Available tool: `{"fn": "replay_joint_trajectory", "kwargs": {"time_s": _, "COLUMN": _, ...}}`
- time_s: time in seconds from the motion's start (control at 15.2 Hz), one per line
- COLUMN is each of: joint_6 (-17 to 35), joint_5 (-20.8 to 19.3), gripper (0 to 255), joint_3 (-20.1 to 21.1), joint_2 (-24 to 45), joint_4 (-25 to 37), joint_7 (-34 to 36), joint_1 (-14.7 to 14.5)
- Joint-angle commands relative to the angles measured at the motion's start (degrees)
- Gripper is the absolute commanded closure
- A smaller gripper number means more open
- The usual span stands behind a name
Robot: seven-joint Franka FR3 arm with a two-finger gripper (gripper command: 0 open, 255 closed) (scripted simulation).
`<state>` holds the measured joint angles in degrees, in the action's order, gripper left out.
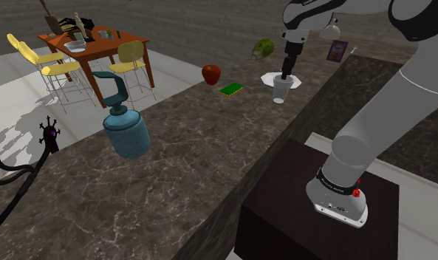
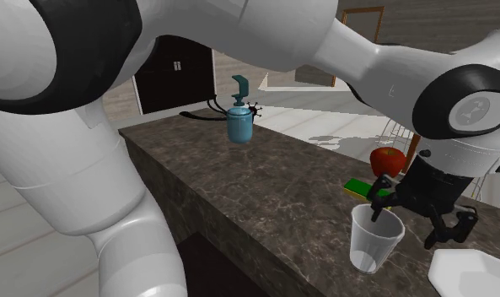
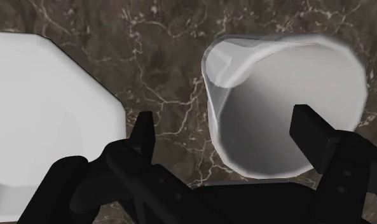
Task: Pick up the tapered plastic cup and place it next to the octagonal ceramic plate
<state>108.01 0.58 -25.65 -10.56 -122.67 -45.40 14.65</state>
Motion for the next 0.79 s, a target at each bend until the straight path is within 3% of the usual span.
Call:
{"fn": "replay_joint_trajectory", "kwargs": {"time_s": 0.0, "joint_6": -1.93, "joint_5": -0.1, "gripper": 0, "joint_3": 0.03, "joint_2": -0.22, "joint_4": 1.73, "joint_7": 0.08, "joint_1": 0.02}}
{"fn": "replay_joint_trajectory", "kwargs": {"time_s": 0.2, "joint_6": -7.31, "joint_5": -0.17, "gripper": 0, "joint_3": 0.03, "joint_2": -0.38, "joint_4": 6.96, "joint_7": 0.14, "joint_1": 0.04}}
{"fn": "replay_joint_trajectory", "kwargs": {"time_s": 0.73, "joint_6": -7.31, "joint_5": -0.17, "gripper": 0, "joint_3": 0.03, "joint_2": -0.38, "joint_4": 6.96, "joint_7": 0.14, "joint_1": 0.04}}
